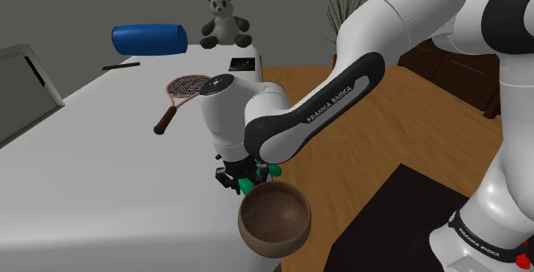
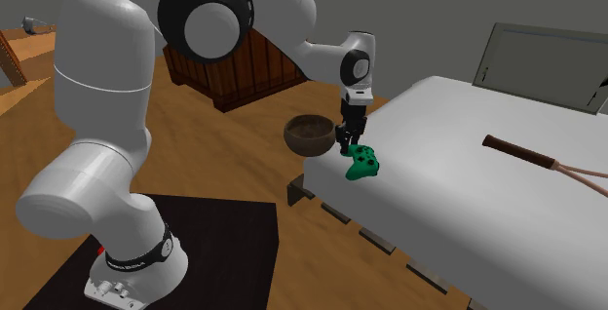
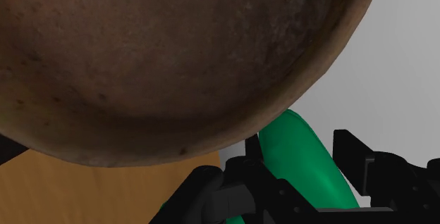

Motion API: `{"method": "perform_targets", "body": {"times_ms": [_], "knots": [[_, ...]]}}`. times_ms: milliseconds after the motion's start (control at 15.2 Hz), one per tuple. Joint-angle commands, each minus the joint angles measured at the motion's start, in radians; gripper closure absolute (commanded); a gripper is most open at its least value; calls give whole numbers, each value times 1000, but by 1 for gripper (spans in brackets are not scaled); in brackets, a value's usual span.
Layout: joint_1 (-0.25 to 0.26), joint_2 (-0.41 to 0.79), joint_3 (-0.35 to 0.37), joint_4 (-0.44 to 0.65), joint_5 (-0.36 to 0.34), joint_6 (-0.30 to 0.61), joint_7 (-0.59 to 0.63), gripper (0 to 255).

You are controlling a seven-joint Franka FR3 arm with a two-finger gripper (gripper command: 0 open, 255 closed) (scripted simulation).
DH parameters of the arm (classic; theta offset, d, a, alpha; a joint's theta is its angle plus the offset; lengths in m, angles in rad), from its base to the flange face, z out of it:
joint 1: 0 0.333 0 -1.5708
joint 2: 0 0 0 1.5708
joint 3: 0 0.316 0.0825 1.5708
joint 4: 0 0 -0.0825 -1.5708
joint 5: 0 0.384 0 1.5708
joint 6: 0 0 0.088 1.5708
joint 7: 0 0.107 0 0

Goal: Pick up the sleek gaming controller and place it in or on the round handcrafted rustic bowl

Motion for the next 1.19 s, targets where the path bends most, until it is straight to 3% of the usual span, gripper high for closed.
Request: {"method": "perform_targets", "body": {"times_ms": [0, 396, 1122], "knots": [[0, 0, 0, 0, 0, 0, 0, 255], [0, 0, 0, 0, 0, 0, 0, 255], [-20, -79, 30, 48, 60, -110, -46, 255]]}}
